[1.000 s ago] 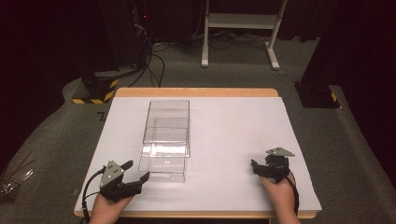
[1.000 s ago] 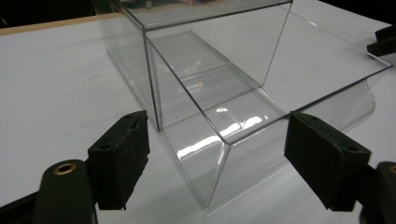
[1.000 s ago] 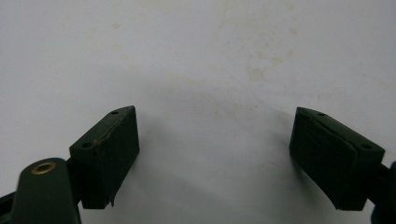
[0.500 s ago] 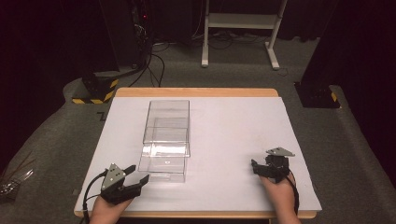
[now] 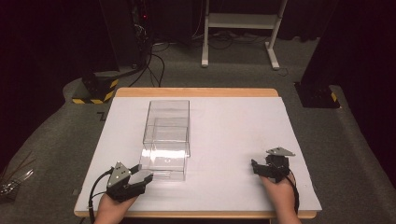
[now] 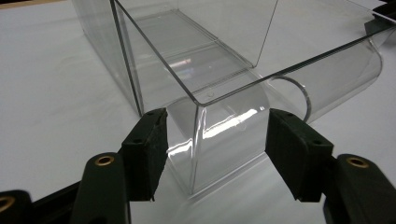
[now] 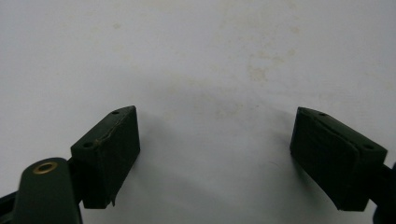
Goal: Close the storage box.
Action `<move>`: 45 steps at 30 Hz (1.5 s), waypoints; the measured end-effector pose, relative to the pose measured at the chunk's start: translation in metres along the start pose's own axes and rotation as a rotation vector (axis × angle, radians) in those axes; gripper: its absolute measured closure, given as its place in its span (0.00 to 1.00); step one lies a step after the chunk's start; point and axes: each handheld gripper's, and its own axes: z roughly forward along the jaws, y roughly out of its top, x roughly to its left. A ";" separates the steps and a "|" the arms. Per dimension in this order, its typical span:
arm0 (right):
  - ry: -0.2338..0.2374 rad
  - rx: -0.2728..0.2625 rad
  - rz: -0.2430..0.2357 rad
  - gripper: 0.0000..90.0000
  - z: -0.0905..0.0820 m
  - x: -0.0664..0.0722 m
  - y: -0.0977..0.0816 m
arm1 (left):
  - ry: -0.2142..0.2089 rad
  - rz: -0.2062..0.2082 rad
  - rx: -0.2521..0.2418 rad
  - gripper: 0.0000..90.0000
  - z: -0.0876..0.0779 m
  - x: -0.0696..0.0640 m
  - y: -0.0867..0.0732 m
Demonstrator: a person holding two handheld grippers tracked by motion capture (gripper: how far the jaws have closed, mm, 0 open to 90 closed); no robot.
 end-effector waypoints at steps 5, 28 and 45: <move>-0.001 -0.001 0.000 0.17 0.000 0.000 0.000 | 0.003 -0.007 -0.007 0.44 0.004 0.001 0.003; -0.003 -0.002 -0.004 0.18 0.000 0.001 0.000 | 0.057 0.000 0.008 0.49 0.014 0.004 0.011; -0.001 -0.002 -0.004 0.18 0.000 0.000 0.000 | 0.099 -0.029 -0.025 0.51 0.030 0.012 0.018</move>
